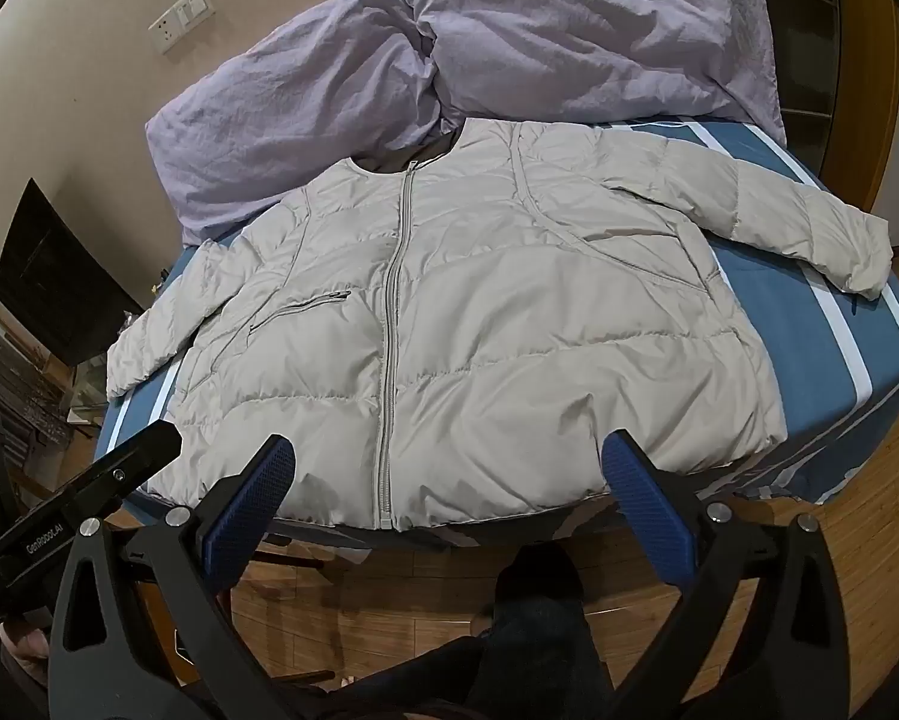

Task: Fold large clothes

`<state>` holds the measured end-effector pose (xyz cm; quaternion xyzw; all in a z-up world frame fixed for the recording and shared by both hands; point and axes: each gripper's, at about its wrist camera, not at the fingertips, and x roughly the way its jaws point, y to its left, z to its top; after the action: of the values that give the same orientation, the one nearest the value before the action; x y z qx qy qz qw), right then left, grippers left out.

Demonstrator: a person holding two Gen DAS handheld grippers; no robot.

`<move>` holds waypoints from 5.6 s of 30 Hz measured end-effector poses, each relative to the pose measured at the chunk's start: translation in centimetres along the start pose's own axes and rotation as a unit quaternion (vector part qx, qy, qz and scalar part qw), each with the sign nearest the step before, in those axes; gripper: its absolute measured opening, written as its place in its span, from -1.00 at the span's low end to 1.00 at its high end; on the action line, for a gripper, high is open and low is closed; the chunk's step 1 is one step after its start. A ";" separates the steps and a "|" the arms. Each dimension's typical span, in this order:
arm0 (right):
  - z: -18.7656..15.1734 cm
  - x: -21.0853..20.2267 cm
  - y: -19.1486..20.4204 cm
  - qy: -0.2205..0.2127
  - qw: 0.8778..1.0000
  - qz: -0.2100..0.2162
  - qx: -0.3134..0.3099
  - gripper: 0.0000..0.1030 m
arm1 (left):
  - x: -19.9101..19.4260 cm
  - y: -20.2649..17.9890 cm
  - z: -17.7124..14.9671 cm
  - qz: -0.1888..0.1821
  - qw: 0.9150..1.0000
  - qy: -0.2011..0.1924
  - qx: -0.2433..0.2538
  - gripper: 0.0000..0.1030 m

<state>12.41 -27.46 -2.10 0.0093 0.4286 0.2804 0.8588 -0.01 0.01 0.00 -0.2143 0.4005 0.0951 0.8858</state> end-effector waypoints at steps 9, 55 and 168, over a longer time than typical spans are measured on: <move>0.0 0.1 0.0 0.001 1.000 -0.001 0.000 0.97 | 0.0 0.0 0.0 0.000 1.000 0.000 -0.001 0.96; 0.0 0.1 -0.2 0.003 1.000 -0.001 0.002 0.97 | 0.0 0.0 0.0 0.000 1.000 0.004 -0.001 0.96; 24.2 14.2 -16.0 -0.001 0.994 -0.057 0.093 -0.67 | 14.6 3.9 10.6 0.180 0.982 0.054 0.023 0.96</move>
<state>44.71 -28.61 -1.25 0.0653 0.4523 0.1898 0.8690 15.36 8.28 -5.94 -0.1232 0.4820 0.2318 0.8359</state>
